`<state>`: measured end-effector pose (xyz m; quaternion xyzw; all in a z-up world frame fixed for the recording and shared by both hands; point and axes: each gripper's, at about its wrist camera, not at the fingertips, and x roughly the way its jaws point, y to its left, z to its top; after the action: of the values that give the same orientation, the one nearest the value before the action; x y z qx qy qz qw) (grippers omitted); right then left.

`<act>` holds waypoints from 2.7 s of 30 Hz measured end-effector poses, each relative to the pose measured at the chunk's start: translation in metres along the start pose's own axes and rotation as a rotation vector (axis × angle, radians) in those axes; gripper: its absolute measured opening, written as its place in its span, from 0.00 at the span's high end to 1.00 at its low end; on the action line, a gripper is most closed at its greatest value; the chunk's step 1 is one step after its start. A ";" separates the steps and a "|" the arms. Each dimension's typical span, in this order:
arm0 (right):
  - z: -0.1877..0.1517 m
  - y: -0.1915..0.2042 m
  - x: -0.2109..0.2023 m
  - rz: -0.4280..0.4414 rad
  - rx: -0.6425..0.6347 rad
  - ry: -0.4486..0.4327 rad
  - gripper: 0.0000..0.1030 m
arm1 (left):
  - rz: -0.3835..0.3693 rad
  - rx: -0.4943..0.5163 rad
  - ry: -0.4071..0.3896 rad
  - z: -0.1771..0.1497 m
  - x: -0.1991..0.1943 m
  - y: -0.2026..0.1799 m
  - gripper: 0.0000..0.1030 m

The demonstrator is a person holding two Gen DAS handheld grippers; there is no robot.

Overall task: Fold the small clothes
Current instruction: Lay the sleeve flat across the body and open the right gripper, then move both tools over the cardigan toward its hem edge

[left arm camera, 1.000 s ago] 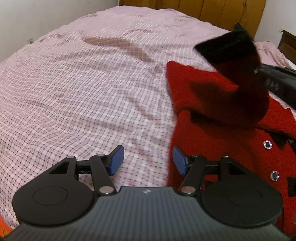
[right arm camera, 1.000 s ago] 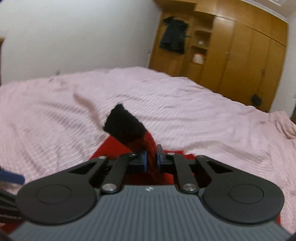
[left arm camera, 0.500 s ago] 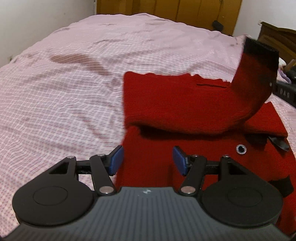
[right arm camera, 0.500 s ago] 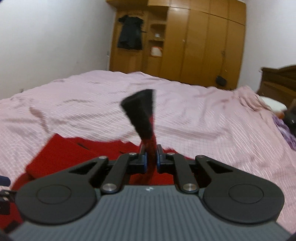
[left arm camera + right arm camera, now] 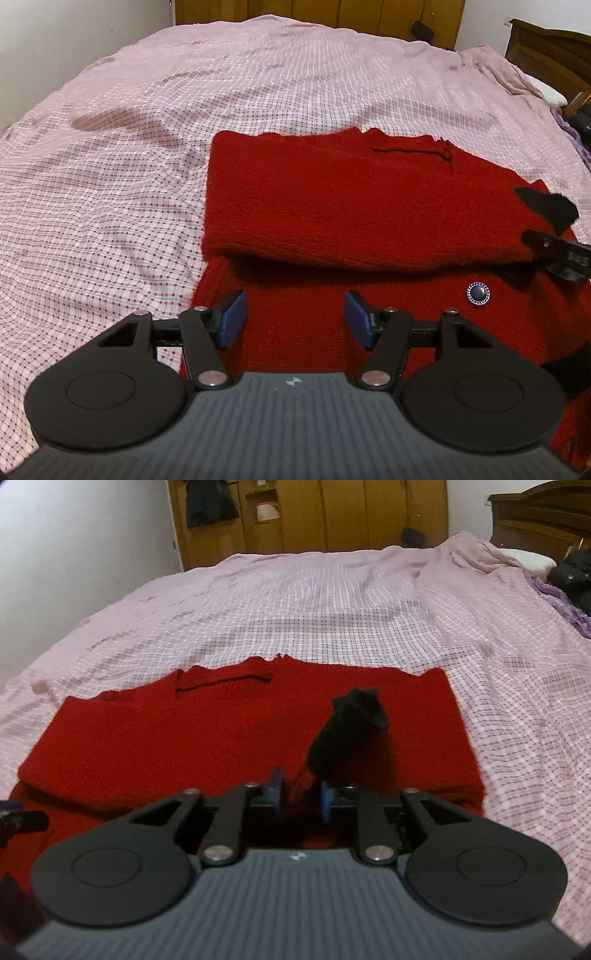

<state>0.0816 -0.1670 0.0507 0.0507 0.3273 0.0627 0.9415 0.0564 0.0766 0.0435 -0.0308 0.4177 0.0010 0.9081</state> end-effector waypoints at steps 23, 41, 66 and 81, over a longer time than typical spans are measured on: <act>0.031 -0.050 0.044 0.017 0.178 0.082 0.44 | -0.027 0.022 -0.014 0.003 0.008 -0.006 0.36; 0.030 -0.060 0.060 -0.064 0.135 0.029 0.83 | 0.027 0.091 -0.019 0.012 0.046 -0.011 0.36; 0.007 -0.044 -0.116 0.202 0.013 0.065 0.54 | 0.014 0.188 -0.078 -0.029 -0.065 -0.020 0.36; -0.030 -0.006 -0.238 0.276 -0.213 0.018 0.43 | 0.002 0.283 -0.135 -0.099 -0.145 -0.036 0.28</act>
<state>-0.1215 -0.2069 0.1717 -0.0054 0.3171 0.2260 0.9211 -0.1118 0.0391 0.0915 0.0982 0.3518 -0.0552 0.9293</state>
